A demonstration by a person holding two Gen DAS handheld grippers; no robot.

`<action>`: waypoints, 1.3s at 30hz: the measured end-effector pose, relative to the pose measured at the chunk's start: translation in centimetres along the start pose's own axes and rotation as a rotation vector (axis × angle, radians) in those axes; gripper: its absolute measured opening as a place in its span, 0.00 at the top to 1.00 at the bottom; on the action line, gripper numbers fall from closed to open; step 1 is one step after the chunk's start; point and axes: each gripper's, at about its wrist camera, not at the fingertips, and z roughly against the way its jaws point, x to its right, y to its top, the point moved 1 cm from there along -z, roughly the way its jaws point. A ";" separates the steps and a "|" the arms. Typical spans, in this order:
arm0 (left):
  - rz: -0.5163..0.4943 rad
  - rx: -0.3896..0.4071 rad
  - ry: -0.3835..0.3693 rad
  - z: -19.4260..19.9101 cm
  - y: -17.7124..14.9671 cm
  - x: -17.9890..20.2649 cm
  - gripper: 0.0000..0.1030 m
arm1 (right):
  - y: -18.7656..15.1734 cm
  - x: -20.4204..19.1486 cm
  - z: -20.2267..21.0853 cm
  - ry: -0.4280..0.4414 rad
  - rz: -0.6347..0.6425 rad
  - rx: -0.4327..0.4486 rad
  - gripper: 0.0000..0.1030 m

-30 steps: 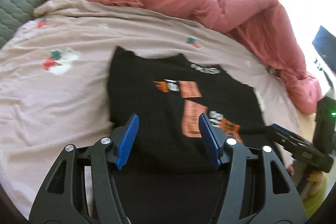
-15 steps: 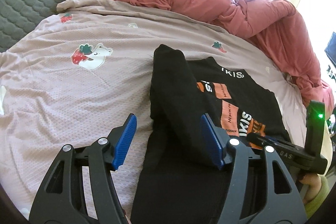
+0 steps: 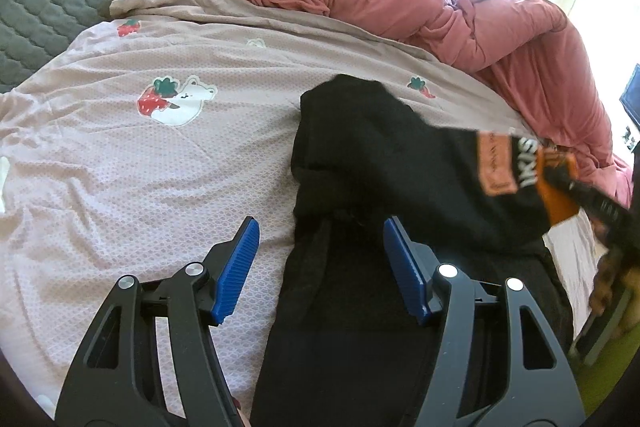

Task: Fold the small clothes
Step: 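Move the left tool to the side edge of the shirt, then grasp the orange cuff with the right tool, flatten it, then open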

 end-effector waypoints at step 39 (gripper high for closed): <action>-0.142 -0.134 0.007 -10.1 1.5 5.5 0.45 | -3.0 7.9 -2.9 -0.315 -0.062 -0.062 0.78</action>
